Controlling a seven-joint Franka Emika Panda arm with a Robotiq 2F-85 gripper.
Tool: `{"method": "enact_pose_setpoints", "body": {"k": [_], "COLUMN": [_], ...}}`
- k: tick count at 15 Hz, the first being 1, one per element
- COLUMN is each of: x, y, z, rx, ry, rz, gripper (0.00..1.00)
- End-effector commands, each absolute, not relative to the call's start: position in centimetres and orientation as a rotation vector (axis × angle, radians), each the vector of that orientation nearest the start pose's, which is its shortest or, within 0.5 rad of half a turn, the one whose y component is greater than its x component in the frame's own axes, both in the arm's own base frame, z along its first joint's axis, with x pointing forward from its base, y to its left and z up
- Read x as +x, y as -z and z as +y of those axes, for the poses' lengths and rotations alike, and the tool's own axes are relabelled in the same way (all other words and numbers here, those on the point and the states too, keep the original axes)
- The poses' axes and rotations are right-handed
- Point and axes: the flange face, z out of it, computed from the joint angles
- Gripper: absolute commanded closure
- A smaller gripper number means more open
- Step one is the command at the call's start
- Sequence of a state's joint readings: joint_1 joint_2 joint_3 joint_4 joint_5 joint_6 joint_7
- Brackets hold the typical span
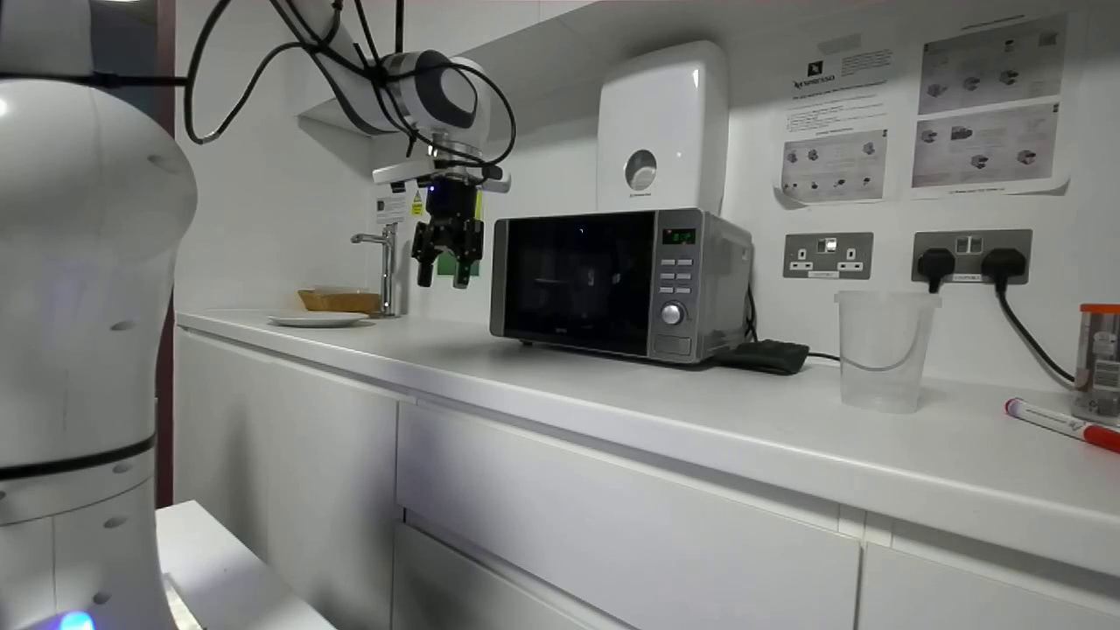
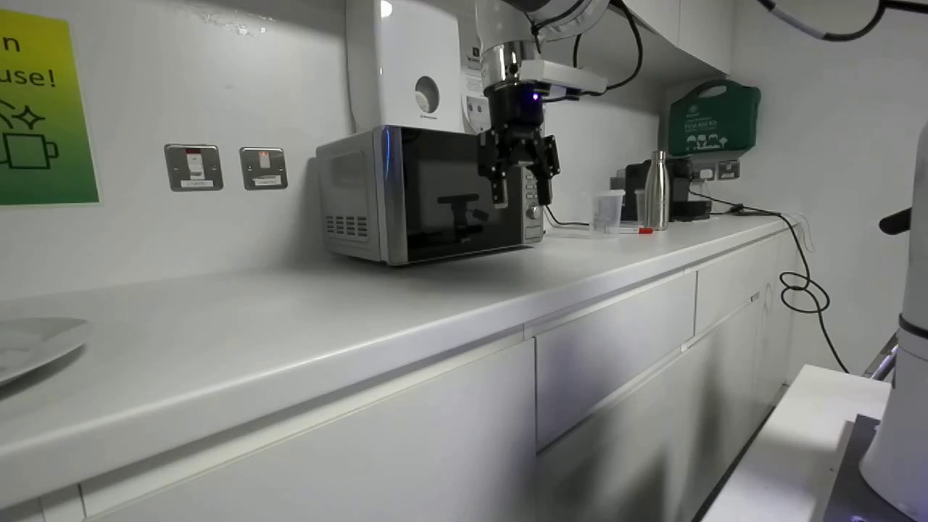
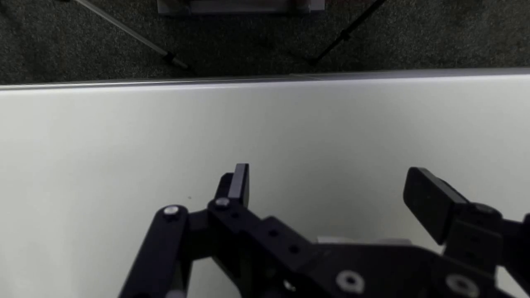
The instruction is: Press the top left button on the microwave
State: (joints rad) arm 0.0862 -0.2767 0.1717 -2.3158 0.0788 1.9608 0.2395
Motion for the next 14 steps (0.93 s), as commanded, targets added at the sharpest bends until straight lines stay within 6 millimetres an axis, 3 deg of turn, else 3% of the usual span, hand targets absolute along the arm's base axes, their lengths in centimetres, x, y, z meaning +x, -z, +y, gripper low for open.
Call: {"method": "enact_pose_setpoints", "body": {"k": [1, 4, 6, 14], "x": [43.6, 43.6, 43.8, 46.0], "y": [-44.5, -44.5, -44.5, -44.4], "z": [12.3, 12.2, 11.6, 4.8], "rx": [-3.134, -3.162, -3.282, -3.673], "ry": [-0.134, -0.104, -0.016, 0.319], "rz": [0.036, 0.004, -0.101, -0.417], "gripper": [0.0, 0.0, 0.0, 0.0]}}
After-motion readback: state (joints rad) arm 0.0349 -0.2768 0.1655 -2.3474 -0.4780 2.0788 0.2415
